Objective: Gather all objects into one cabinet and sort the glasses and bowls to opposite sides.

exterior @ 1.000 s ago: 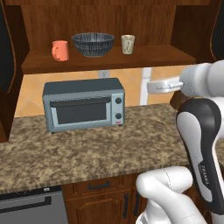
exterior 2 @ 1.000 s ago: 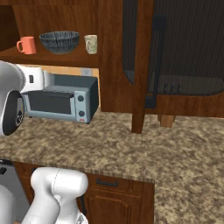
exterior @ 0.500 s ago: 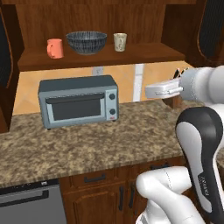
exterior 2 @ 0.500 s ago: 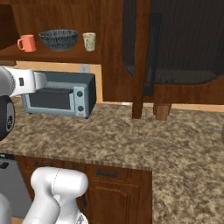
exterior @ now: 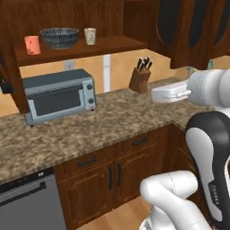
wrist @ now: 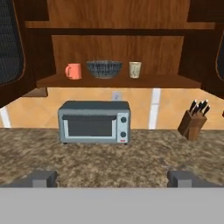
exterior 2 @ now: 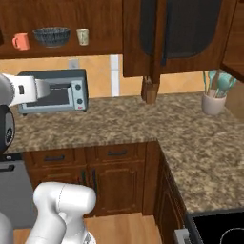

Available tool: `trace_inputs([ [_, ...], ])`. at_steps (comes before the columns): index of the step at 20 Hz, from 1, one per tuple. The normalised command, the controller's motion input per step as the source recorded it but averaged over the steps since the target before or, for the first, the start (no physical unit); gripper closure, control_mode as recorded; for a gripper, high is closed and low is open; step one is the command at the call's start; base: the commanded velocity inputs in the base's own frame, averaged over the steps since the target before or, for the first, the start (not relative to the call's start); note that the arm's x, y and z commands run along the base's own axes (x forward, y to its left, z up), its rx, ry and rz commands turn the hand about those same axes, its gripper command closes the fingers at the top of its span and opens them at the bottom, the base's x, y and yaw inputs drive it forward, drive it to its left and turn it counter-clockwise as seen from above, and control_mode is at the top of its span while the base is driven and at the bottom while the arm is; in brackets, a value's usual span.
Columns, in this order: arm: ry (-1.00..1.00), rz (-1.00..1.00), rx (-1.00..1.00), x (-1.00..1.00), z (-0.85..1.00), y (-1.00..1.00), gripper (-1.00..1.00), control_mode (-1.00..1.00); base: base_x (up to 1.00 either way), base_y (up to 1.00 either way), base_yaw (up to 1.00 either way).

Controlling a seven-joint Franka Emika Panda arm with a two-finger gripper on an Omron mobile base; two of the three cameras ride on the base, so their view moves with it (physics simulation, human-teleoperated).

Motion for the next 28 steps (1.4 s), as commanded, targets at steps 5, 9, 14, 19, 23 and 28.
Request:
trace_inputs([
  [5, 0.0, 0.0, 0.0, 0.0, 0.0, 0.0, -1.0, 1.0, -0.83, 0.06, -0.66],
  [9, 0.0, 0.0, 0.0, 0.0, 0.0, 0.0, -1.0, 1.0, -0.57, -0.3, -0.6],
  [14, 0.0, 0.0, 0.0, 0.0, 0.0, 0.0, -1.0, 1.0, -0.57, -0.41, -0.38],
  [19, 0.0, 0.0, 0.0, 0.0, 0.0, 0.0, -1.0, 1.0, -0.07, -0.39, -0.58],
  [23, 0.0, 0.0, 0.0, 0.0, 0.0, 0.0, -1.0, 1.0, 0.33, 0.15, -0.73],
  [28, 0.0, 0.0, 0.0, 0.0, 0.0, 0.0, -1.0, 1.0, 0.67, 0.58, -0.7],
])
